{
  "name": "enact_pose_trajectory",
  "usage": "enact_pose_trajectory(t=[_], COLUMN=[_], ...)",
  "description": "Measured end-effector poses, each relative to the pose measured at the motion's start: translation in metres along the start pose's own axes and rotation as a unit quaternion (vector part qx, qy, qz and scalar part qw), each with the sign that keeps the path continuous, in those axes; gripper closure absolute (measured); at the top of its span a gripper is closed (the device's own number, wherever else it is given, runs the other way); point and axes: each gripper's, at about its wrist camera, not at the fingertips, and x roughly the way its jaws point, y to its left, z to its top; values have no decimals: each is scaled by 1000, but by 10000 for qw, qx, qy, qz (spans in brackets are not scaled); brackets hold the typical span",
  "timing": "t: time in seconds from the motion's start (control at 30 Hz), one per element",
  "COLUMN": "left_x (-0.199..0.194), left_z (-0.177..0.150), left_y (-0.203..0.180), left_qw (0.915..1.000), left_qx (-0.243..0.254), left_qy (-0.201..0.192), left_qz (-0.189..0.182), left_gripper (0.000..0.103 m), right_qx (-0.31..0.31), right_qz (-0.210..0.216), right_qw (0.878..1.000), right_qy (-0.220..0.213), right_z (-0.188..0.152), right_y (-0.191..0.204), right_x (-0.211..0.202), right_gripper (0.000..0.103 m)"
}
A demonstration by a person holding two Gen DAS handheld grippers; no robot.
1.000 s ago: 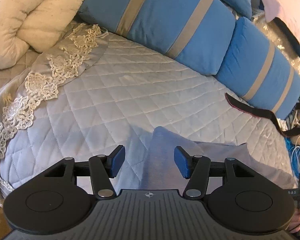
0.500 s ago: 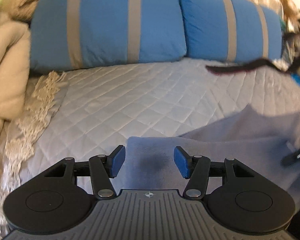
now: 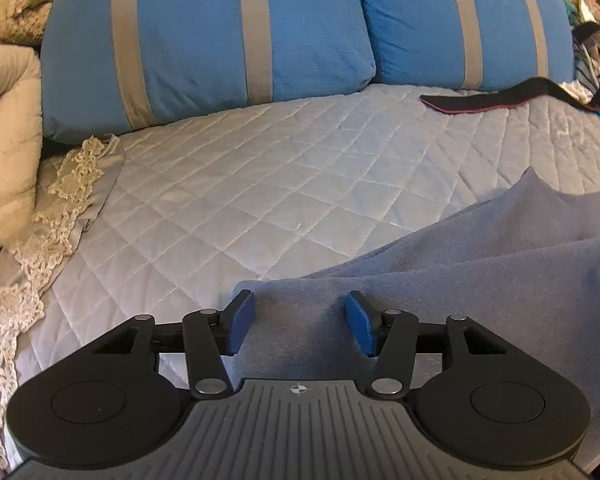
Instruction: Fold clothes
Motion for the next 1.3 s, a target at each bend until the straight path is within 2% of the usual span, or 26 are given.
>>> enact_pose_trajectory(t=[0.07, 0.13, 0.2, 0.23, 0.27, 0.33, 0.43, 0.5, 0.57, 0.6, 0.7, 0.77, 0.8, 0.83, 0.93, 1.0, 1.03, 1.1, 1.13, 1.2, 1.3], left_x=[-2, -6, -11, -14, -19, -35, -62, -78, -89, -91, -88, -78, -71, -66, -67, -69, -70, -73, -73, -69, -54], left_z=[-1, -3, -5, -5, -5, -7, -12, -19, -28, -34, -51, -61, -66, -69, -68, -65, -64, -64, -65, -67, -72], left_y=[2, 5, 8, 10, 12, 19, 33, 39, 42, 42, 41, 36, 34, 32, 39, 51, 60, 80, 89, 105, 123], left_qw=[10000, 10000, 10000, 10000, 10000, 9998, 9994, 9991, 9985, 9983, 9976, 9983, 9984, 9983, 9986, 9980, 9963, 9876, 9806, 9656, 9391], left_qx=[-45, -57, -75, -80, -75, -60, -150, -151, -60, 9, 135, 269, 342, 378, 168, -265, -586, -1322, -1678, -2235, -2869], left_qy=[-22, -32, -10, 19, 20, -83, -297, -380, -394, -365, -162, 98, 249, 365, 389, 444, 450, 441, 435, 412, 412], left_qz=[-37, -63, -51, -27, 17, 174, 49, -138, -370, -464, -663, -505, -368, -256, -301, -363, -440, -727, -919, -1265, -1846], left_gripper=[53, 53, 53, 53, 53, 53, 54, 55, 55, 56, 57, 56, 56, 55, 55, 55, 55, 55, 55, 52, 49], right_qx=[-174, -117, 186, 395, 603, 919, 692, 540, 365, 266, -54, -217, -298, -356, -292, -214, -204, -209, -209, -195, -167], right_qz=[353, 530, 449, 459, 470, 471, 333, 294, 527, 633, 834, 778, 750, 726, 733, 756, 769, 781, 794, 828, 870], right_qw=[9992, 9984, 9978, 9966, 9949, 9913, 9950, 9966, 9966, 9962, 9940, 9930, 9922, 9918, 9921, 9924, 9925, 9929, 9930, 9931, 9936], right_qy=[6, 162, 459, 562, 664, 813, 645, 543, 521, 538, 700, 867, 950, 989, 980, 950, 926, 870, 845, 806, 703], right_z=[2, 3, 3, 2, 1, 0, 1, 2, 0, -2, -12, -21, -26, -29, -29, -27, -28, -30, -31, -34, -32], right_y=[6, 5, -3, -10, -17, -29, -26, -22, -15, -11, 1, 5, 7, 9, 6, 3, 2, -1, -2, -3, -3], right_x=[4, 17, 34, 39, 44, 51, 36, 26, 13, 7, -4, -4, -3, -3, -6, -10, -11, -15, -16, -19, -21], right_gripper=[83, 86, 87, 83, 87, 87, 85, 94, 93, 88, 88, 86, 81, 80, 77, 73, 72, 68, 67, 57, 51])
